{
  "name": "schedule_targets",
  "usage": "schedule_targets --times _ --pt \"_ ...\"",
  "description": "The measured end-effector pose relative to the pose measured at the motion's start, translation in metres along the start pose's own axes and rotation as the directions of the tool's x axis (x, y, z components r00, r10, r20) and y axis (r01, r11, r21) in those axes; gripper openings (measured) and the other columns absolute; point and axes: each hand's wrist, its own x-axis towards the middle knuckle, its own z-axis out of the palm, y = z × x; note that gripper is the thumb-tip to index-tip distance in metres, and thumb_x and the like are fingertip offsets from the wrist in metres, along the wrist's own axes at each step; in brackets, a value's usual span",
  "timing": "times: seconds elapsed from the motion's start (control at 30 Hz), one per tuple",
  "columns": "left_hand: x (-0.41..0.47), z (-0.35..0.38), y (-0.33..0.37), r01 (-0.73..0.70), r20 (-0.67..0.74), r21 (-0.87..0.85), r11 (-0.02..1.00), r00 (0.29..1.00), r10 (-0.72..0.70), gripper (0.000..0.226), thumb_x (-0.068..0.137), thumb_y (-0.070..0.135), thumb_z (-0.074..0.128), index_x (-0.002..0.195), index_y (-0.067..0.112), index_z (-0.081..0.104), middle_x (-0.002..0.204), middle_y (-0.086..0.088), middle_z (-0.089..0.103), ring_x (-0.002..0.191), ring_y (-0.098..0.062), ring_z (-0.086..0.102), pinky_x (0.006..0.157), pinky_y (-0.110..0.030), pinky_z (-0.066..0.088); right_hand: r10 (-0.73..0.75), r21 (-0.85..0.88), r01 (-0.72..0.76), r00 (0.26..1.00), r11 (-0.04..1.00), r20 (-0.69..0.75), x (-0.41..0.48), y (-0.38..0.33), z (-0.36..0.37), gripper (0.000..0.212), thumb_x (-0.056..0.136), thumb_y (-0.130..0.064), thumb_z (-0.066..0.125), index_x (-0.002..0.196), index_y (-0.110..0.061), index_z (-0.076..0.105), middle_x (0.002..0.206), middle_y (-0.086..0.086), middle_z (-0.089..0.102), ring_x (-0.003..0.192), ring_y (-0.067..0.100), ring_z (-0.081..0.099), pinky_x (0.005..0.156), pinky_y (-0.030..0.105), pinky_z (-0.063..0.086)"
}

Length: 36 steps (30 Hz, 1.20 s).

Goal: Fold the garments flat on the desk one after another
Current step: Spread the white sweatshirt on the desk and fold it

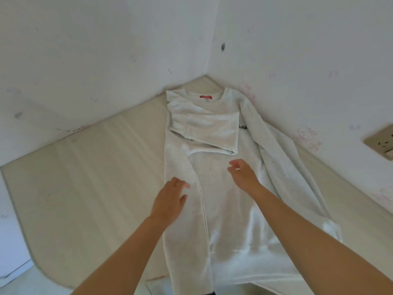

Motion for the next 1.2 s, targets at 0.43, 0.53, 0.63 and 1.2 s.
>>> schedule_targets --times 0.43,0.53,0.63,1.2 --pt "0.135 -0.016 -0.028 0.254 0.028 0.046 0.966 0.966 -0.255 0.089 0.073 0.027 0.080 0.145 0.019 0.028 0.149 0.010 0.025 0.135 -0.016 0.034 0.110 -0.034 0.033 -0.026 0.136 0.027 1.000 0.990 -0.011 0.198 -0.014 -0.023 0.034 0.087 -0.010 0.060 0.119 -0.023 0.056 0.115 0.004 0.052 0.099 0.020 0.054 0.090 0.029 0.046" --pt "0.141 -0.016 -0.036 0.255 0.136 0.131 0.958 0.953 -0.272 0.104 0.073 0.040 0.078 0.152 0.023 0.012 0.158 0.013 0.009 0.142 -0.014 0.025 0.114 -0.035 0.026 -0.286 0.087 0.308 0.937 0.947 -0.199 0.209 -0.039 -0.038 0.033 0.092 0.002 0.046 0.113 -0.015 0.065 0.119 -0.004 0.056 0.109 0.004 0.047 0.091 0.001 0.029" --pt "0.143 -0.014 -0.040 0.207 0.236 0.350 0.913 0.924 -0.300 0.120 0.069 0.069 0.067 0.153 0.027 -0.008 0.159 0.011 -0.016 0.148 -0.010 0.001 0.118 -0.037 0.009 -0.442 -0.007 0.468 0.830 0.884 -0.340 0.223 -0.052 -0.055 0.038 0.095 0.002 0.040 0.122 -0.014 0.062 0.115 -0.006 0.050 0.100 -0.003 0.042 0.086 -0.005 0.025" --pt "0.298 -0.026 -0.016 0.515 -0.076 -0.187 0.836 0.841 -0.535 0.066 0.083 0.035 0.070 0.139 0.023 0.037 0.136 -0.012 0.041 0.120 -0.032 0.047 0.095 -0.041 0.045 -0.277 -0.553 0.406 0.911 0.727 0.305 0.219 0.031 -0.025 0.056 0.101 -0.049 0.023 0.149 -0.046 -0.006 0.159 -0.006 -0.020 0.147 0.025 -0.017 0.119 0.042 0.004"
